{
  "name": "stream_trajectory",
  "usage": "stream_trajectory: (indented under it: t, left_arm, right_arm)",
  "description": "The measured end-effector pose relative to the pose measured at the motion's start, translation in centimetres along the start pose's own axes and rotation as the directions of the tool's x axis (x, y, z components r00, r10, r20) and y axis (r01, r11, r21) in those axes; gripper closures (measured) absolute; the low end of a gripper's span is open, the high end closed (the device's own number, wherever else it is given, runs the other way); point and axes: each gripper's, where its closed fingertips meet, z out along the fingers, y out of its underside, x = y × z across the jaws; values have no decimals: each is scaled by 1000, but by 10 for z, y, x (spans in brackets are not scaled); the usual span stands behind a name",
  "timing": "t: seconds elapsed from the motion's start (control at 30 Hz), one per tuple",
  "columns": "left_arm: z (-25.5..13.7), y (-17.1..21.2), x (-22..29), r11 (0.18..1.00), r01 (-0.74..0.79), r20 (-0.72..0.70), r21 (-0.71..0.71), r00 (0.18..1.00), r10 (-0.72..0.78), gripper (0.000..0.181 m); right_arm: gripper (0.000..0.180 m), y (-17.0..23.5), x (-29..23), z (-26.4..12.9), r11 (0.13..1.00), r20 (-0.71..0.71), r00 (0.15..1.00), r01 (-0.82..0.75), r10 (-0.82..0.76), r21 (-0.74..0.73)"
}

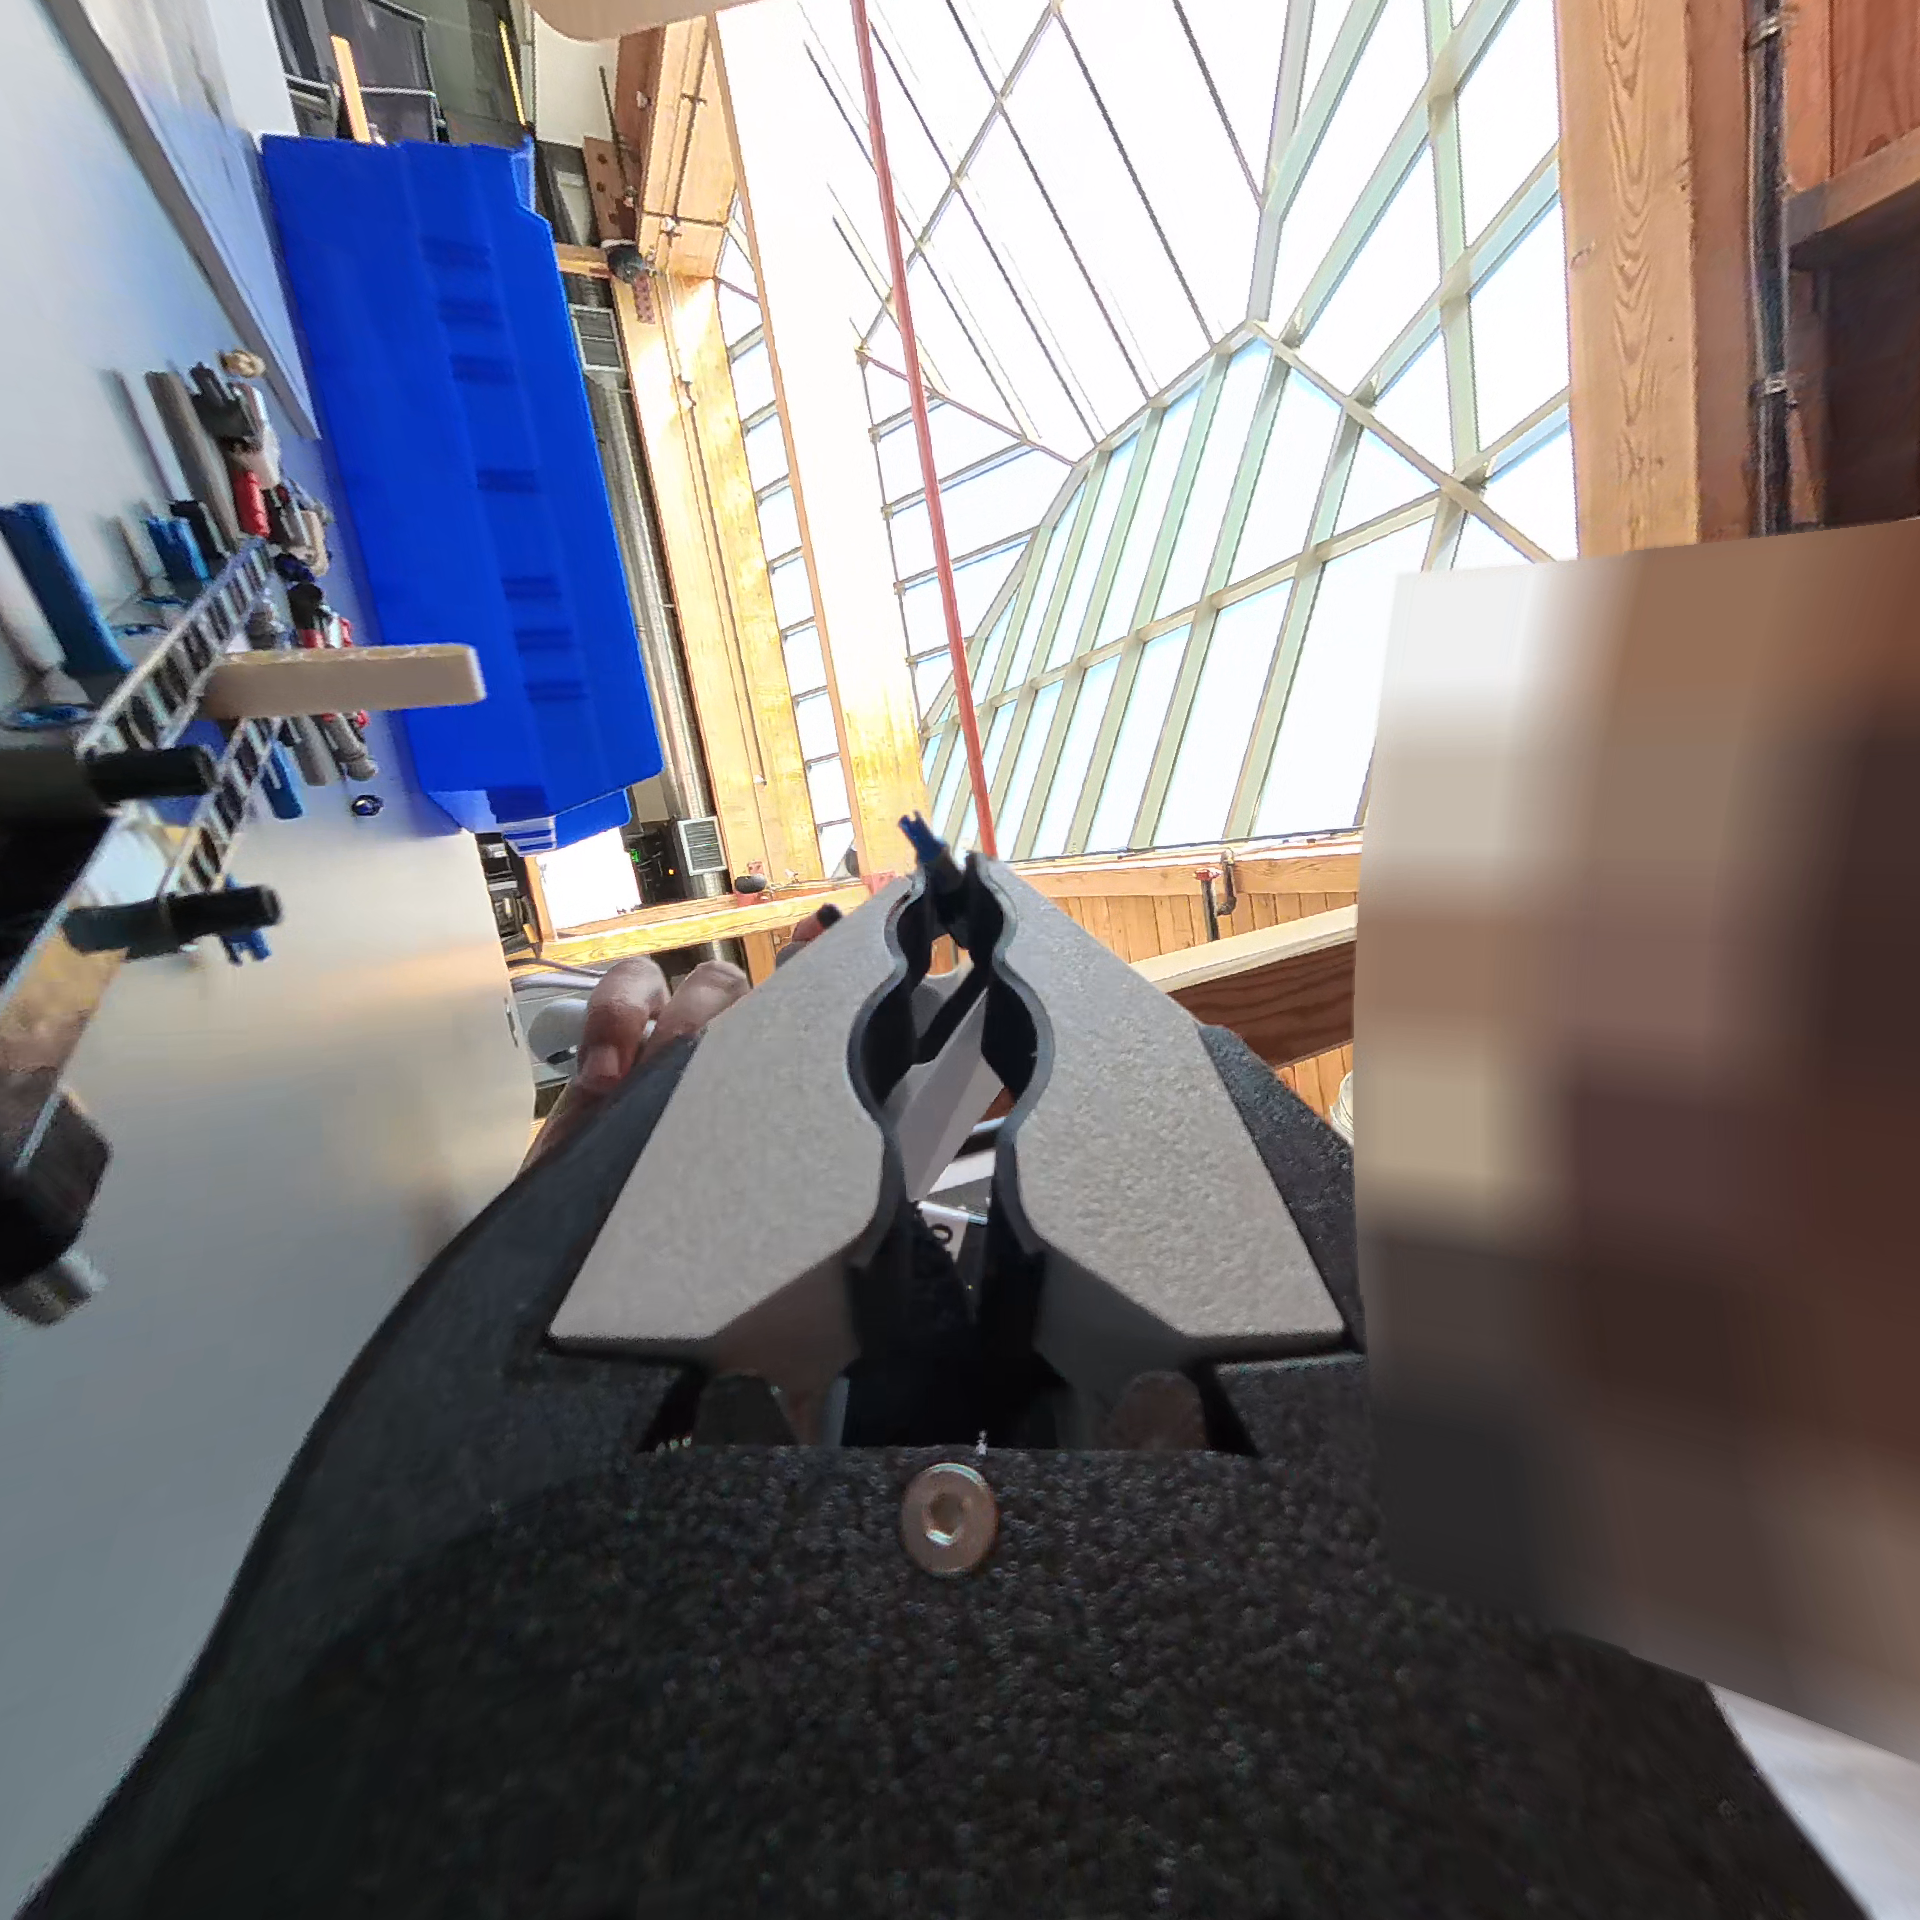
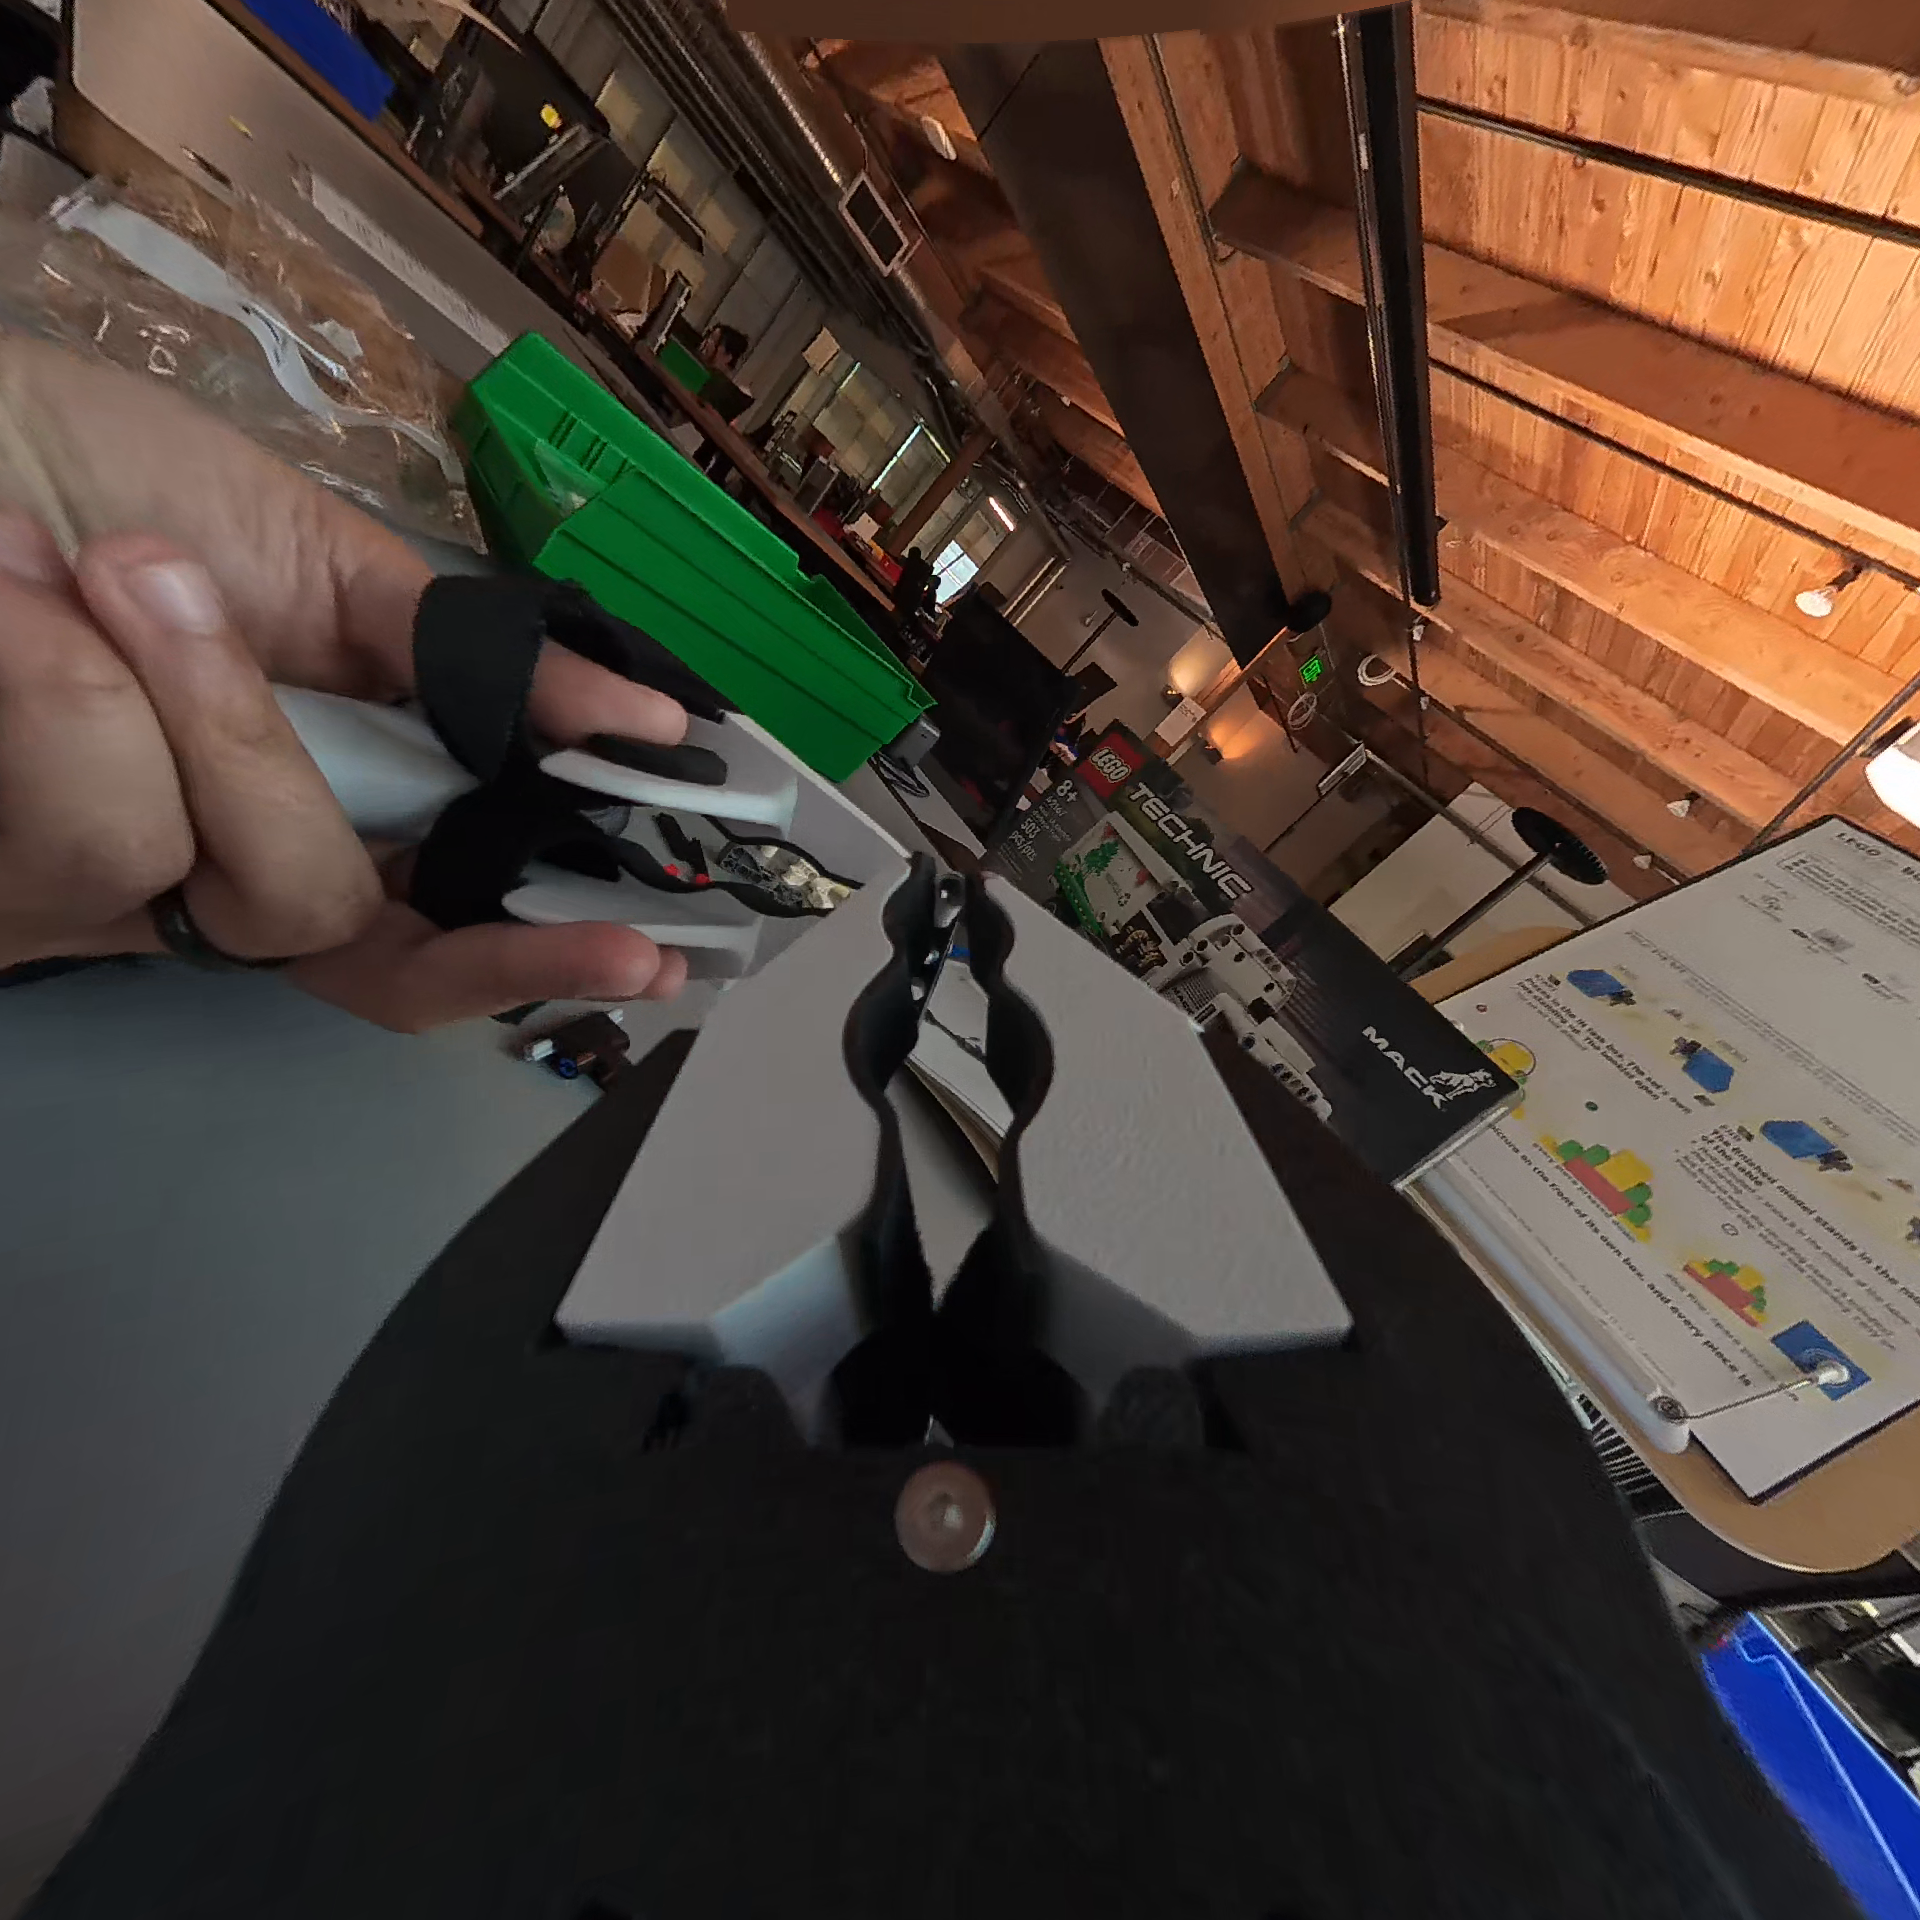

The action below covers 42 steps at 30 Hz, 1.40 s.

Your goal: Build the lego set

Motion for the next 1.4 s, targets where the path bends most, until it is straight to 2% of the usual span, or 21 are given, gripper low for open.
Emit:
stream_trajectory:
  t: [0.17,0.47,0.7,0.93,1.27,1.4]
  left_arm:
    - [-3,-3,-7,1000,-7,77,31,997,4,176]
    - [-7,-10,-14,981,-192,242,12,953,183,178]
    - [-7,-10,-12,981,-195,223,-7,956,191,177]
    - [0,1,-3,997,-9,66,-79,998,14,177]
    - [-4,-7,-10,999,-29,136,-23,990,32,178]
    - [-5,-7,-14,1000,-7,142,-17,990,9,181]
  right_arm:
    - [176,7,-4,2,991,-15,992,124,-125,-57]
    - [175,16,-10,5,954,-21,964,258,-264,-150]
    - [176,18,-8,5,978,-9,987,158,-161,-135]
    - [175,3,-1,-1,996,51,995,-91,90,18]
    - [176,13,-6,4,985,-11,989,148,-150,-88]
    - [176,11,-6,3,987,-11,990,141,-142,-81]
